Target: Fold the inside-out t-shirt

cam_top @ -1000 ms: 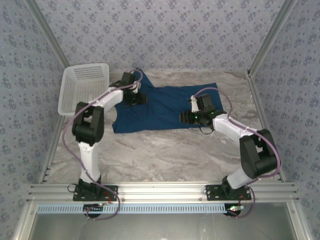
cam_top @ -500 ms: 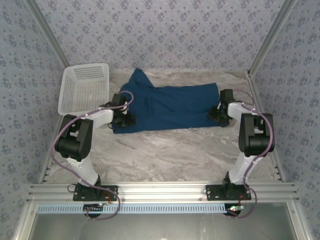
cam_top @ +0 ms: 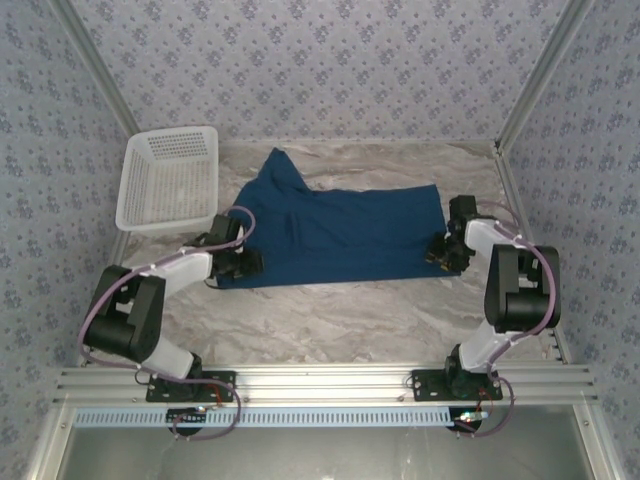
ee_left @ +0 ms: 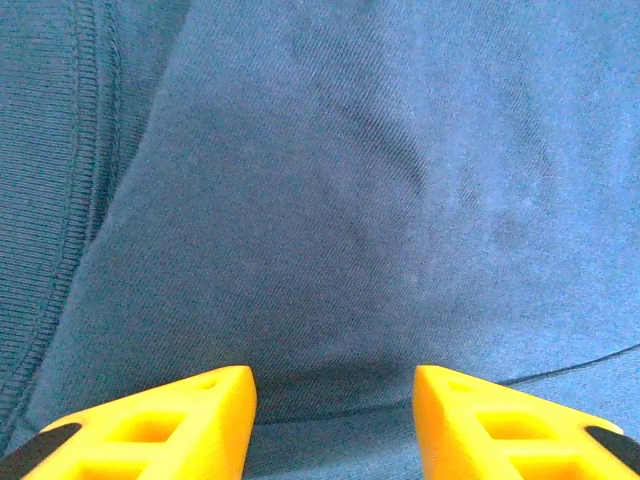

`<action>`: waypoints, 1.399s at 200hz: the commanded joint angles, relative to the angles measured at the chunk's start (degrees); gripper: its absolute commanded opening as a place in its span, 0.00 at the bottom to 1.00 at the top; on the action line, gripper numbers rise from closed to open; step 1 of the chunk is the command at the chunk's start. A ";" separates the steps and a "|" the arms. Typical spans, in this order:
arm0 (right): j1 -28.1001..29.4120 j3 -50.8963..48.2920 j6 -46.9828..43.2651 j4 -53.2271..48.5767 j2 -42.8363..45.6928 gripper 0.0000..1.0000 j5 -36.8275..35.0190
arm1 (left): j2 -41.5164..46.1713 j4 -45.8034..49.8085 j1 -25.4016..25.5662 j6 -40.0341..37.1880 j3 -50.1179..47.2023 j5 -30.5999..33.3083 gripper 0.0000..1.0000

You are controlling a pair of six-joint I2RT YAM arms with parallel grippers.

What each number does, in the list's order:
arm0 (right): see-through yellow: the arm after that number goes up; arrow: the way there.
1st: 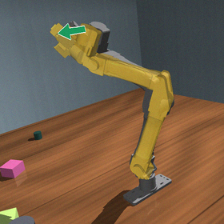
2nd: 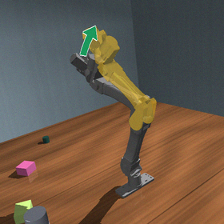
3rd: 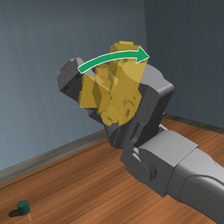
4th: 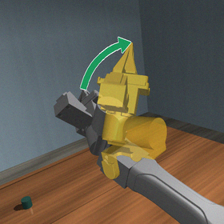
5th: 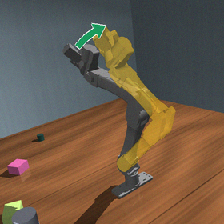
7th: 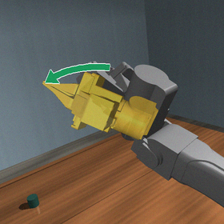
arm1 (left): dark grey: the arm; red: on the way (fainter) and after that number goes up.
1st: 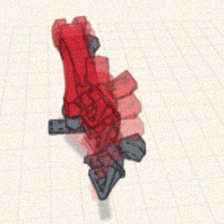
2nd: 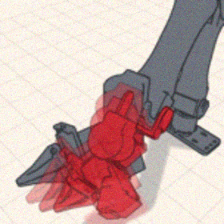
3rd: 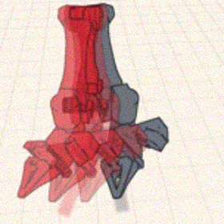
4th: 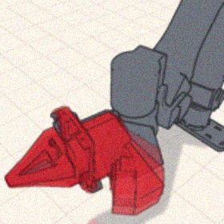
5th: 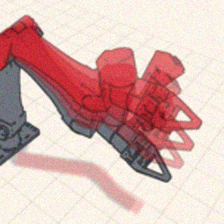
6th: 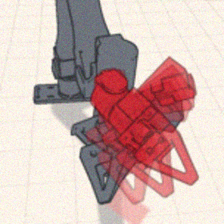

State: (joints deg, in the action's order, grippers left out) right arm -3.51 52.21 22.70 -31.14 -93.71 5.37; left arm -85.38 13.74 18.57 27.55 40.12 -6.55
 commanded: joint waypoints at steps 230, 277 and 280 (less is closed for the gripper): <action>2.45 15.11 -1.46 6.44 -10.09 0.48 3.64 | -20.09 5.72 -4.33 -3.20 29.05 7.95 0.56; 4.08 12.54 -3.10 9.11 -7.05 0.49 4.69 | -8.14 5.19 -0.18 -1.97 22.39 6.76 0.57; 4.24 12.26 -3.08 9.45 -7.04 0.49 4.91 | -7.36 4.89 0.25 -1.83 21.53 6.59 0.58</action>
State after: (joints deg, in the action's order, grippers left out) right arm -0.32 65.76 21.15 -22.20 -103.37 8.84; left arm -101.73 18.20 15.62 25.96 65.80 0.10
